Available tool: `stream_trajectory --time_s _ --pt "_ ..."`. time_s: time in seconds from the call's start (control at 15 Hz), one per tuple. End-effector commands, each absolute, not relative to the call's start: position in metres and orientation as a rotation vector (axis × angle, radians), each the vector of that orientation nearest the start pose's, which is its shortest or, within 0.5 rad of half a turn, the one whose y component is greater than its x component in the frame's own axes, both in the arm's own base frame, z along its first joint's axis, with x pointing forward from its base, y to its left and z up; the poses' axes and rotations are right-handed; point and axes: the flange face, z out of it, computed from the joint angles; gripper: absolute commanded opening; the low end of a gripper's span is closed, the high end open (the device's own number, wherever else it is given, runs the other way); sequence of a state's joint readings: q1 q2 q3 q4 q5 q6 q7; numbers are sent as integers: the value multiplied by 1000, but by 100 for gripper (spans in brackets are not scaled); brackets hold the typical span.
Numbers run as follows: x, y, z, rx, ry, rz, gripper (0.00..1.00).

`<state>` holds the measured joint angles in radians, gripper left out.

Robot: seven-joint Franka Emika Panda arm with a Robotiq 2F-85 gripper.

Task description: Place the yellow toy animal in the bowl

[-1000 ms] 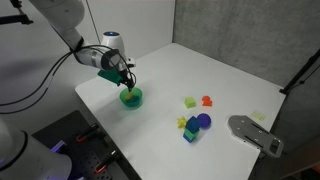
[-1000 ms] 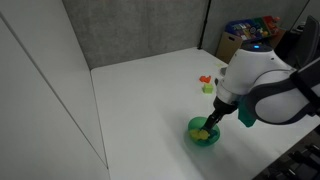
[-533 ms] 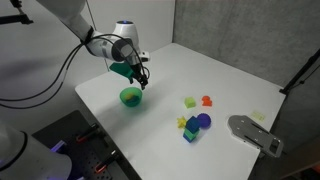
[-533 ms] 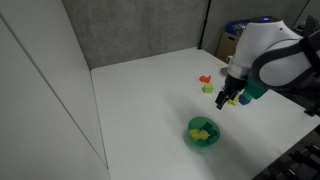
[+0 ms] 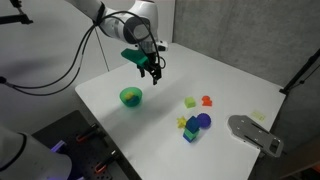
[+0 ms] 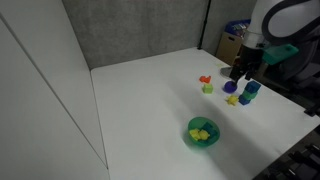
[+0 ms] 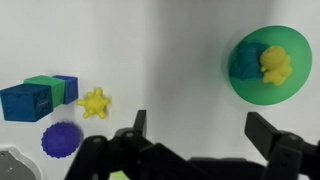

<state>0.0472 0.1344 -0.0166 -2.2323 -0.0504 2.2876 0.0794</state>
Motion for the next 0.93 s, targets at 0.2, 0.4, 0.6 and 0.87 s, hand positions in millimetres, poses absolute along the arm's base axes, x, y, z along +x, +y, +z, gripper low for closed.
stream_trajectory --time_s 0.2,0.4,0.6,0.87 --pt "520 -3 414 -3162 57 151 100" --pt "515 -13 459 -3175 124 176 100" --pt "512 -19 480 -3189 148 189 100" --pt "510 -16 473 -3175 120 182 100"
